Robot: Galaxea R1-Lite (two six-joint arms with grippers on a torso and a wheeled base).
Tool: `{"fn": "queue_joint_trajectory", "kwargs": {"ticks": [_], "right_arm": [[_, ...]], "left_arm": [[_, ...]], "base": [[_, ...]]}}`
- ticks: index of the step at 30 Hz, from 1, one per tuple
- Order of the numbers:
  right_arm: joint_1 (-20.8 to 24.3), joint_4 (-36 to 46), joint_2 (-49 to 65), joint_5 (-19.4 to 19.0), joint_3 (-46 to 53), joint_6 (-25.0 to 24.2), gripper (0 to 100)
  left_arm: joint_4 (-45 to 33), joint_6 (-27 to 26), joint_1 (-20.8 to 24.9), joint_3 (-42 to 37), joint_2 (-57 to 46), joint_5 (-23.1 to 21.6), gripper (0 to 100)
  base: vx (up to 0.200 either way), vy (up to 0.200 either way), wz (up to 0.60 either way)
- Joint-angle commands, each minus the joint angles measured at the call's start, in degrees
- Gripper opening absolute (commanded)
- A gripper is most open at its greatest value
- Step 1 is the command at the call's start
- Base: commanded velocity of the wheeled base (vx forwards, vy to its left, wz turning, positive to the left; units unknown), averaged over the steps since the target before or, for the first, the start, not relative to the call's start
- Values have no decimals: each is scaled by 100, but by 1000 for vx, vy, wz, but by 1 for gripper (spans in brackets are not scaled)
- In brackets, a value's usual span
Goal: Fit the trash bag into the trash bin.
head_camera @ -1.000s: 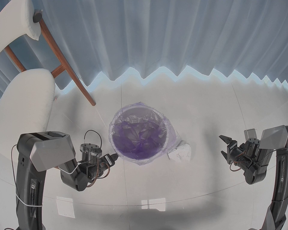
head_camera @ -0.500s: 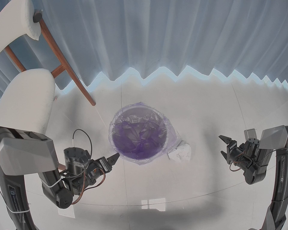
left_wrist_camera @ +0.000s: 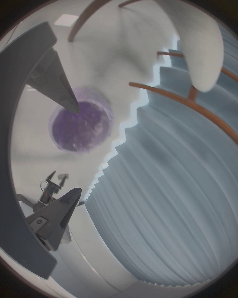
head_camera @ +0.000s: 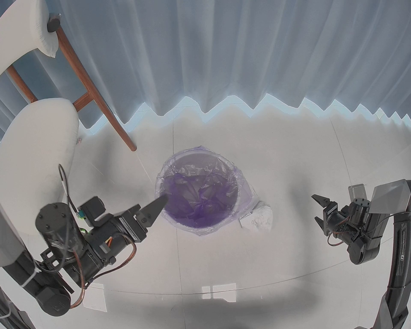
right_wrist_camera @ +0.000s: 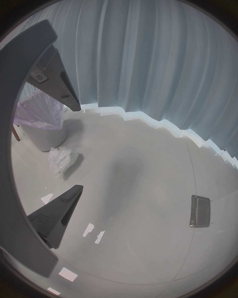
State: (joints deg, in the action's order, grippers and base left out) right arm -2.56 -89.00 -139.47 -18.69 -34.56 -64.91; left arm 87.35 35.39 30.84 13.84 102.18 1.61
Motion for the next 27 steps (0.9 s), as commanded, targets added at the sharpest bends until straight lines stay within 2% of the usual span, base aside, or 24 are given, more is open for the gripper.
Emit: {"fn": "queue_joint_trajectory", "kwargs": {"ticks": [1, 4, 9, 12, 15, 17, 20, 22, 23, 27], "right_arm": [[10, -100, -1, -21, 99, 269, 100], [10, -100, 43, -100, 318, 541, 100], [27, -100, 456, -566, 942, 831, 100], [361, -91, 597, -803, 1338, 1324, 100], [704, -91, 438, -724, 1417, 1868, 100], [950, -91, 210, -381, 1338, 2229, 100], [1249, -91, -19, 6, 1206, 2449, 100], [1267, -91, -27, 14, 1197, 2457, 100], [1566, -91, -106, 41, 1206, 2580, 100], [1908, -91, -142, 49, 1215, 2703, 100]], "left_arm": [[-438, -234, 352, 585, -1438, -126, 100], [-1246, -234, 379, 1086, -2053, -178, 100], [-2899, -234, 203, 1851, -2914, -293, 100], [-3804, -243, 168, 2114, -3459, -319, 100], [-4437, -243, 159, 2273, -3802, -310, 100], [-4841, -243, 124, 2440, -4066, -302, 100], [-5210, -243, 45, 2615, -4294, -310, 100], [-5228, -243, 36, 2624, -4303, -310, 100], [-5447, -243, 18, 2703, -4417, -310, 100], [-5579, -243, 18, 2694, -4426, -310, 100]], "base": [[0, 0, 0], [0, 0, 0], [0, 0, 0], [0, 0, 0], [0, 0, 0], [0, 0, 0], [0, 0, 0], [0, 0, 0], [0, 0, 0], [0, 0, 0]]}}
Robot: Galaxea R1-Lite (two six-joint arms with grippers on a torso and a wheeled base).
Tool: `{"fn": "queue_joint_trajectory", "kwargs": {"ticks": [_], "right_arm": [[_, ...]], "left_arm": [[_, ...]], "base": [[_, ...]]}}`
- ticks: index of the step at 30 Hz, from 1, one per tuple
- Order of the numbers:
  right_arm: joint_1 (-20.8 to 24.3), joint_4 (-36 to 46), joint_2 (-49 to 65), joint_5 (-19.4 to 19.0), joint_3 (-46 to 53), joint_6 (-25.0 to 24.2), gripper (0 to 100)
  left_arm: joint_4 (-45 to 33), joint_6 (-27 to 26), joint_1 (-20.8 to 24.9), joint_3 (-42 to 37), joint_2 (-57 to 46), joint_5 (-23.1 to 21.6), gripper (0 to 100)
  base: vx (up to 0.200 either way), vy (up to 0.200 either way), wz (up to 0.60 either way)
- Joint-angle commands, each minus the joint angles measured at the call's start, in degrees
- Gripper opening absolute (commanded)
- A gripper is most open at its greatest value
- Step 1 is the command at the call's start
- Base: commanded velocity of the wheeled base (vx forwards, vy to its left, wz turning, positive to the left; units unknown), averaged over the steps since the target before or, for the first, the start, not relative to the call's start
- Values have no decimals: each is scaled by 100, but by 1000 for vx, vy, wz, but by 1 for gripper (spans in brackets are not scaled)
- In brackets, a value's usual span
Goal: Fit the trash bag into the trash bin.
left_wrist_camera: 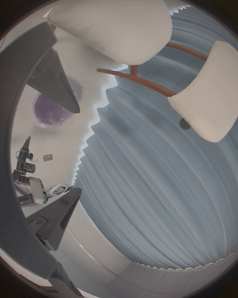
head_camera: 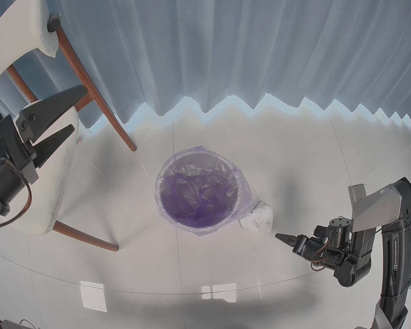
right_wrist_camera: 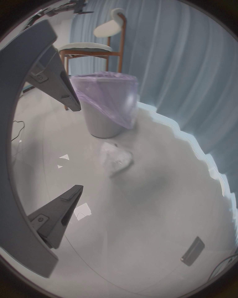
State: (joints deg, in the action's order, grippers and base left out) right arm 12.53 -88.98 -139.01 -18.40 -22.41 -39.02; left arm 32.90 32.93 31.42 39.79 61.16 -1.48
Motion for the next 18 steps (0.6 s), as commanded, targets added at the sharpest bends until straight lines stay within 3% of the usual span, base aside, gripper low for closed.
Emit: {"fn": "queue_joint_trajectory", "kwargs": {"ticks": [1, 13, 17, 18], "right_arm": [[522, -93, -170, 20, 35, 211, 100], [883, -102, -100, -384, 325, 351, 100], [856, -102, 85, -832, 316, 325, 100], [847, -102, 155, -1122, 289, 316, 100]], "left_arm": [[-161, 3, -39, 73, -306, -11, 100], [-161, 3, -30, 38, -289, -28, 100], [-161, 3, 14, 38, -306, -37, 100], [-161, 3, 14, 38, -306, -37, 100]], "base": [[0, 0, 0], [0, 0, 0], [0, 0, 0], [0, 0, 0]]}}
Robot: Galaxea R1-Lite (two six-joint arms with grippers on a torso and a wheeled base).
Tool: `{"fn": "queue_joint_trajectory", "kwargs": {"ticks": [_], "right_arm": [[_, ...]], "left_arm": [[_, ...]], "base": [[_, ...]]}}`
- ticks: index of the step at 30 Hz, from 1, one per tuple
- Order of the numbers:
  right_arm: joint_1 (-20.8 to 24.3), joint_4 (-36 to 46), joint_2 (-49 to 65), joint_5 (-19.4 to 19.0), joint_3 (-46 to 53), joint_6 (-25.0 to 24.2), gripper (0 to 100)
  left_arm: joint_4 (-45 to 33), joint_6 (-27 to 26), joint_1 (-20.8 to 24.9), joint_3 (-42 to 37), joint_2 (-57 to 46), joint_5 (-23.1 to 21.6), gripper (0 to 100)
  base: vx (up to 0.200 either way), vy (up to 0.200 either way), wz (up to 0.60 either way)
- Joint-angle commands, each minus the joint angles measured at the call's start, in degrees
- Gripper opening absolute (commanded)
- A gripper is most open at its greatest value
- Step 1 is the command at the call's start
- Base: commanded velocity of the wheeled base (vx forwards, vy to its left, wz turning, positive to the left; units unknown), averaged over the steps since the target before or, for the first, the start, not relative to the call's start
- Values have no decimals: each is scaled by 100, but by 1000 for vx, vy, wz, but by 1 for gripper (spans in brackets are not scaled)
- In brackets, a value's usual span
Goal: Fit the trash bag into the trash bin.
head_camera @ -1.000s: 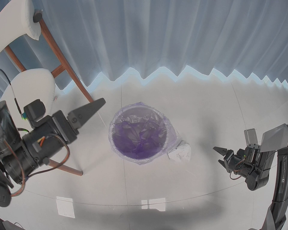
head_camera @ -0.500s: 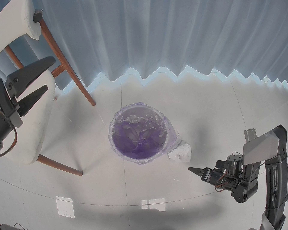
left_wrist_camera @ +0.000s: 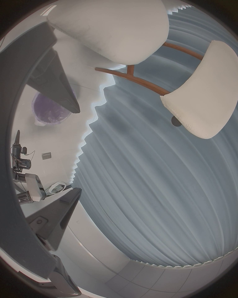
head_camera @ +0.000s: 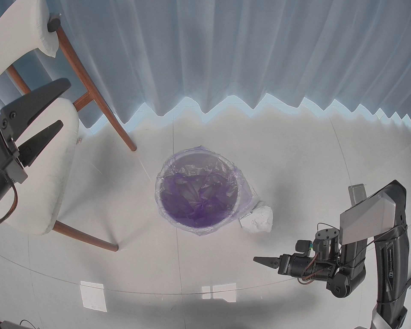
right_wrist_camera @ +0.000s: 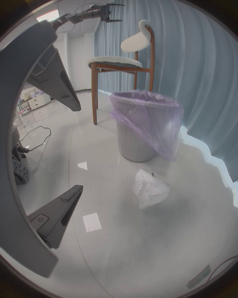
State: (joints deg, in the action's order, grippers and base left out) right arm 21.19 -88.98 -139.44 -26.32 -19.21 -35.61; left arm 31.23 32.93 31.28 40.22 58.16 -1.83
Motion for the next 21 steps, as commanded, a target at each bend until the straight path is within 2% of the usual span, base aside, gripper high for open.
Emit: {"fn": "queue_joint_trajectory", "kwargs": {"ticks": [1, 9, 16, 21], "right_arm": [[-18, -102, 233, -427, -39, -34, 100], [122, -102, 356, -497, -522, -174, 100], [272, -102, 523, -471, -997, -895, 100], [272, -102, 110, -330, -1656, -1141, 100]], "left_arm": [[14, 3, 18, -5, -7, -2, 100], [14, 12, 18, -5, 11, -2, 100], [14, 12, 27, -14, 11, -2, 100], [14, 3, 27, -49, 11, -2, 100]], "base": [[0, 0, 0], [0, 0, 0], [0, 0, 0], [0, 0, 0]]}}
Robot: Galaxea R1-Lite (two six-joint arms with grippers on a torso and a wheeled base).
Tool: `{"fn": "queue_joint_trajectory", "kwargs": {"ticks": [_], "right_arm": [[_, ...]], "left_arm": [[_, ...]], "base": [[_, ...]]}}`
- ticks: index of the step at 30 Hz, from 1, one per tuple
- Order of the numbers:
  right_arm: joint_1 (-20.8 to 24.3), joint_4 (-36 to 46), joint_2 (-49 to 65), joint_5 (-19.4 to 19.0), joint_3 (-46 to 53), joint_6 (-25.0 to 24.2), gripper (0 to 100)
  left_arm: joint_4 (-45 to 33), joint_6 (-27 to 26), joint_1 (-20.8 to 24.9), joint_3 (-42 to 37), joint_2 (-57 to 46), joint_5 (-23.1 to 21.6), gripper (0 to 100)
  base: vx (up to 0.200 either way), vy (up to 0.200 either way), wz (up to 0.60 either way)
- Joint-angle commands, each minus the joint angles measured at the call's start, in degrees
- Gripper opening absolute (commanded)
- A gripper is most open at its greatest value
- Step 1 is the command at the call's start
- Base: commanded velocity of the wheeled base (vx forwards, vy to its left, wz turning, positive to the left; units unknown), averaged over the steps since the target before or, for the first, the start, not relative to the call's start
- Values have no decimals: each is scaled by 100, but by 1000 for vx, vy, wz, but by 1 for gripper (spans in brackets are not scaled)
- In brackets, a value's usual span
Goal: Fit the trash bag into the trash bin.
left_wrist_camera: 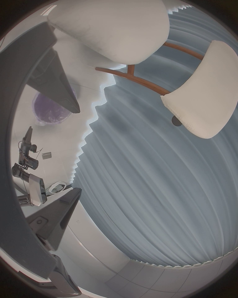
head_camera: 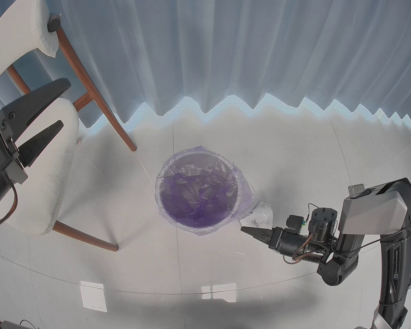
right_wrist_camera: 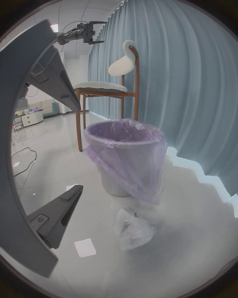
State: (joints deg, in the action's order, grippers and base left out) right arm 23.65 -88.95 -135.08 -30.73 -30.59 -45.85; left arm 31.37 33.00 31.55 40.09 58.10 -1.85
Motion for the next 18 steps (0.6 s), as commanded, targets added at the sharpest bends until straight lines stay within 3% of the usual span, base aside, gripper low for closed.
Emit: {"fn": "queue_joint_trajectory", "kwargs": {"ticks": [1, 4, 6, 18], "right_arm": [[26, -96, -484, 243, -677, -108, 100], [26, -96, -1002, 735, -1151, -38, 100], [34, -96, -1257, 858, -1397, 41, 100], [17, -87, -1653, 858, -1986, 516, 100]], "left_arm": [[1, -4, 0, -37, 17, -8, 100], [1, -4, 9, -37, 17, -8, 100], [1, -4, 9, -37, 17, -8, 100], [1, -4, 0, -116, 35, -157, 100]], "base": [[0, 0, 0], [0, 0, 0], [0, 0, 0], [0, 0, 0]]}}
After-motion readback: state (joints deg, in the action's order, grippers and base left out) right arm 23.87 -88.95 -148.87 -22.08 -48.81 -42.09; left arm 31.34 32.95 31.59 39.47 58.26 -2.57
